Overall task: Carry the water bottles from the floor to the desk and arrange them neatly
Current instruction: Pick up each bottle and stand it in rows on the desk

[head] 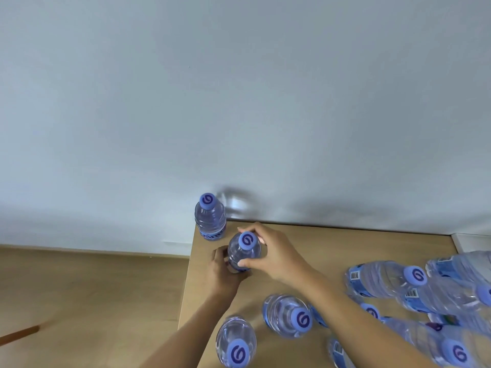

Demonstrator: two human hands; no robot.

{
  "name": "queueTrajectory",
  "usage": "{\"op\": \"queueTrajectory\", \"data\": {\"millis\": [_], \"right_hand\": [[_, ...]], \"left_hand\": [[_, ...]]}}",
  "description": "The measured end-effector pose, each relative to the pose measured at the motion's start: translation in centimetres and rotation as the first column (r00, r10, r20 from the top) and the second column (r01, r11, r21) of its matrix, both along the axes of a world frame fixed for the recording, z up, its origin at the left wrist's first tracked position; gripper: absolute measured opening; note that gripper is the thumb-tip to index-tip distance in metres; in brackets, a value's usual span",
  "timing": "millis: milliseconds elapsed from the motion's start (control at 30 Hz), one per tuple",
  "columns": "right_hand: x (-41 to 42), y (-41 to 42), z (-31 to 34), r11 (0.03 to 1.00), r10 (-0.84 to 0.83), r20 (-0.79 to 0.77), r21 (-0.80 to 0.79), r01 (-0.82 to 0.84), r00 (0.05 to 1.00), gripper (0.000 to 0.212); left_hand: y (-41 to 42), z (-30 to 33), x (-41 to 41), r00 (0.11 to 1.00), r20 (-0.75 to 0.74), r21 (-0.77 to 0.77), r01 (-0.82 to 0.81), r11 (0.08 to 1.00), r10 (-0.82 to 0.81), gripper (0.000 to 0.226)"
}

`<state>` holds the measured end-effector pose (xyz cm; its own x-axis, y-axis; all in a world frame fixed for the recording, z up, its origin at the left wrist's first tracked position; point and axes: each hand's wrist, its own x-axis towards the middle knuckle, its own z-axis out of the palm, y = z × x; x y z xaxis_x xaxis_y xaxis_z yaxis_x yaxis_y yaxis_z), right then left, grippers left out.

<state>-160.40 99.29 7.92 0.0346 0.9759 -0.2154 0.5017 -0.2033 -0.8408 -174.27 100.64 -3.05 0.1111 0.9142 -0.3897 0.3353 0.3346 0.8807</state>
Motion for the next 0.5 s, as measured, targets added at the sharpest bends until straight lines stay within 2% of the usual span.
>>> {"op": "queueTrajectory", "data": {"millis": [167, 333, 500], "right_hand": [[0.5, 1.7, 0.0, 0.998, 0.020, 0.066, 0.055, -0.024, 0.998, 0.055], [0.8, 3.5, -0.2, 0.988, 0.025, 0.164, 0.145, -0.049, 0.986, 0.054], [1.2, 4.5, -0.5, 0.982, 0.030, 0.198, 0.175, -0.065, 0.980, 0.055]], "left_hand": [[1.4, 0.2, 1.6, 0.991, 0.056, -0.014, -0.122, 0.992, 0.122, 0.070], [2.2, 0.3, 2.6, 0.955, -0.083, -0.077, -0.289, 0.954, 0.283, 0.052], [3.1, 0.2, 3.5, 0.933, -0.084, -0.154, -0.359, 0.921, 0.350, 0.044]]}}
